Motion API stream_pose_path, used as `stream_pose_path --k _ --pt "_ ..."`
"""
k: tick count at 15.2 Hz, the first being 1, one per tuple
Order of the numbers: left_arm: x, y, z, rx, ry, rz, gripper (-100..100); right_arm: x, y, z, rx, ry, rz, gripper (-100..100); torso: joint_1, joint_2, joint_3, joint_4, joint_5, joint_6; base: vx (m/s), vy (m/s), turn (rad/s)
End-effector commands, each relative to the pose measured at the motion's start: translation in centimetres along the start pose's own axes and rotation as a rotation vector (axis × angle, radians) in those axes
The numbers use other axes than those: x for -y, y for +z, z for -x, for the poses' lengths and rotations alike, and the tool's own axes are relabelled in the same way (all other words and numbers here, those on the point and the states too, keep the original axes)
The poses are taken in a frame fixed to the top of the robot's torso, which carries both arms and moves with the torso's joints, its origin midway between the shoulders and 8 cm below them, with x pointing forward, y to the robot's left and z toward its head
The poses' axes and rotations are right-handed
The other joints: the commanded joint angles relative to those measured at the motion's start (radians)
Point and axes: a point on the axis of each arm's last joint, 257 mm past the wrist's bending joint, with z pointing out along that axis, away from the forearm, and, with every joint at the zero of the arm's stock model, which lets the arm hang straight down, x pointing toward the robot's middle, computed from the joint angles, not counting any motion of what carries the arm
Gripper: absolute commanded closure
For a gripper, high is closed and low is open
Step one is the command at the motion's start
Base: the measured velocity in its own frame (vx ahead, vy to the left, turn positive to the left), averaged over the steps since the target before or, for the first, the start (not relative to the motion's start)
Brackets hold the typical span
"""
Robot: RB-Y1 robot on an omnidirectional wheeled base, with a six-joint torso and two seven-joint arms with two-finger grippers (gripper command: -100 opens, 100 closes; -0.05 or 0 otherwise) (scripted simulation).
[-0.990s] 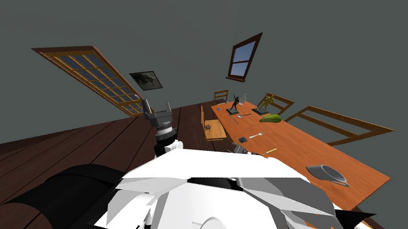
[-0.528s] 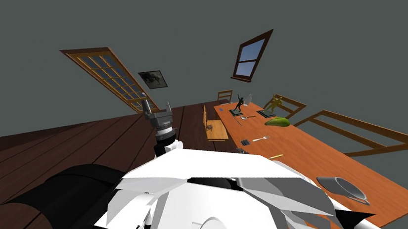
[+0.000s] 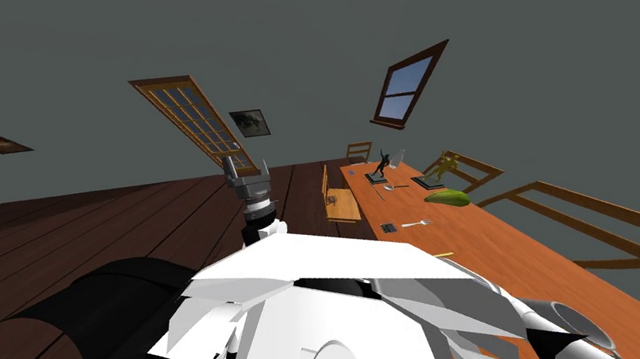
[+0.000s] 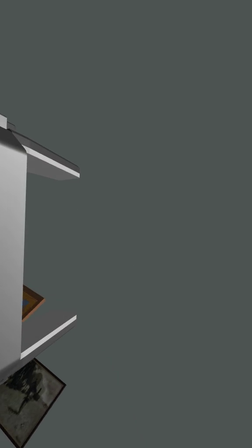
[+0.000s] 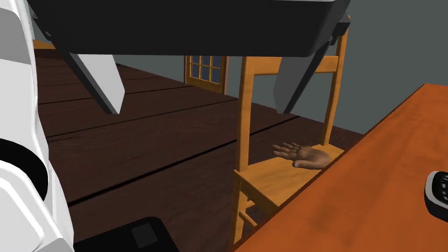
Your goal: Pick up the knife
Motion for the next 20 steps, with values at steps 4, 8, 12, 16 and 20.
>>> stream_pose_path --k 4,8,12,16,20 --pt "0.0 0.0 0.0 0.000 0.000 0.000 0 -0.3 -1.4 -5.2 -0.134 -0.102 0.025 -100 0.000 0.000 0.000 0.000 0.000 0.000 0.003 -0.018 0.128" --pt "0.0 0.0 0.0 0.000 0.000 0.000 0 -0.2 -3.7 -10.4 -0.262 -0.178 0.051 -100 0.000 0.000 0.000 0.000 0.000 0.000 0.001 -0.017 0.150" --pt "0.0 0.0 0.0 0.000 0.000 0.000 0 0.0 -5.2 -13.0 -0.335 -0.248 0.070 -100 0.000 0.000 0.000 0.000 0.000 0.000 0.001 -0.022 0.128" --pt "0.0 0.0 0.0 0.000 0.000 0.000 0 0.4 -7.9 -17.2 -0.446 -0.331 0.102 -100 0.000 0.000 0.000 0.000 0.000 0.000 0.001 -0.016 0.136" --pt "0.0 0.0 0.0 0.000 0.000 0.000 0 0.9 -10.5 -20.4 -0.536 -0.399 0.131 -100 0.001 0.000 0.000 0.000 0.000 0.001 -0.001 -0.014 0.085"
